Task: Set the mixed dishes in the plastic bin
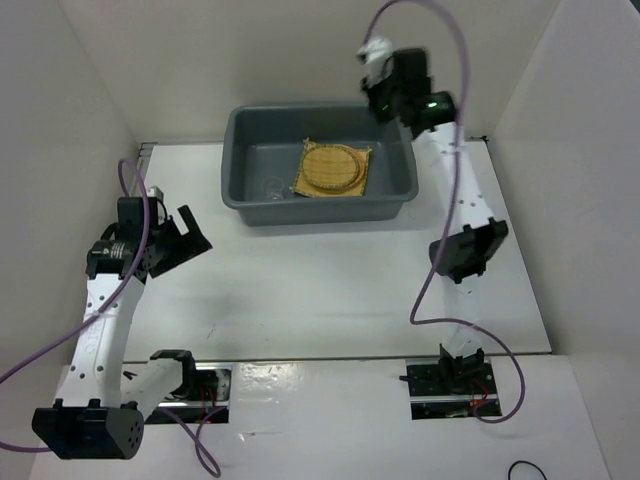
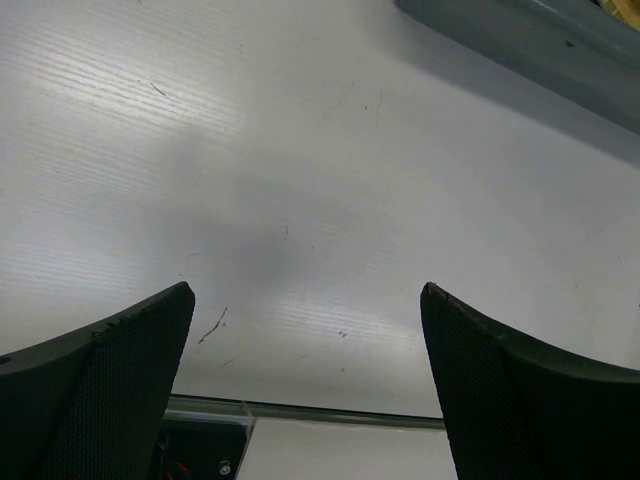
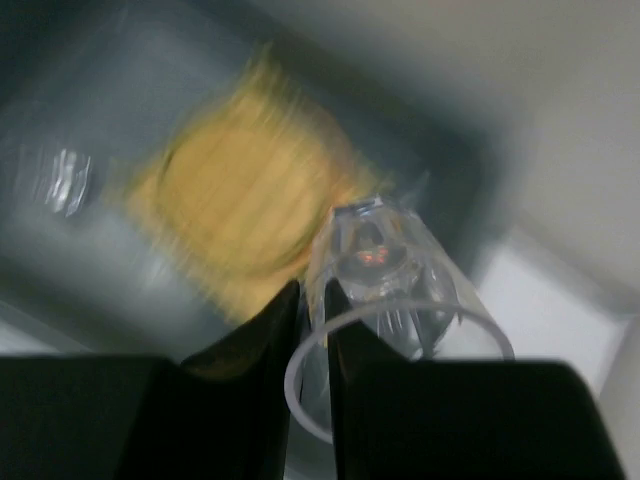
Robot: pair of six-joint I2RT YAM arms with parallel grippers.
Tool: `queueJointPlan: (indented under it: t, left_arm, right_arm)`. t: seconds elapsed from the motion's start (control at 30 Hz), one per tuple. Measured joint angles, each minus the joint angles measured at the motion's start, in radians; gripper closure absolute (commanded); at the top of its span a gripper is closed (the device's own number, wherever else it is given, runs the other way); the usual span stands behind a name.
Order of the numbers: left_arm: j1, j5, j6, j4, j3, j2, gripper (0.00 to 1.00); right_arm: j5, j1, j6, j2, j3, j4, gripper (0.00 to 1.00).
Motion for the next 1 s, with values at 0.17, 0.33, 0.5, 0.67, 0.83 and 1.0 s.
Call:
queueJointPlan:
  t: [0.17, 0.33, 0.5, 0.67, 0.83, 1.0]
  left_arm:
    - [0.003, -0.015, 0.0, 0.037, -0.005, 0.008, 0.0]
    - [0.014, -0.06, 0.018, 0.075, 0.003, 0.086, 0.0]
    - [0.005, -0.128, 0.067, 0.124, 0.018, 0.189, 0.0]
    - [-0.006, -0.148, 0.106, 0.158, 0.018, 0.276, 0.0]
    - [-0.019, -0.153, 0.15, 0.179, 0.023, 0.37, 0.0]
    - [-0.021, -0.146, 0.188, 0.181, 0.023, 0.422, 0.0]
  right_arm:
    - [0.019, 0.202, -0.02, 0.303, 0.173, -0.074, 1.0]
    - [-0.025, 0.311, -0.016, 0.423, 0.297, -0.035, 1.0]
    - [-0.065, 0.305, 0.003, 0.463, 0.397, 0.085, 1.0]
    - [-0.095, 0.294, 0.031, 0.521, 0.407, 0.179, 0.94]
    - [-0.106, 0.303, 0.035, 0.609, 0.407, 0.197, 0.92]
    - [-0.106, 0.312, 0.037, 0.665, 0.402, 0.198, 0.92]
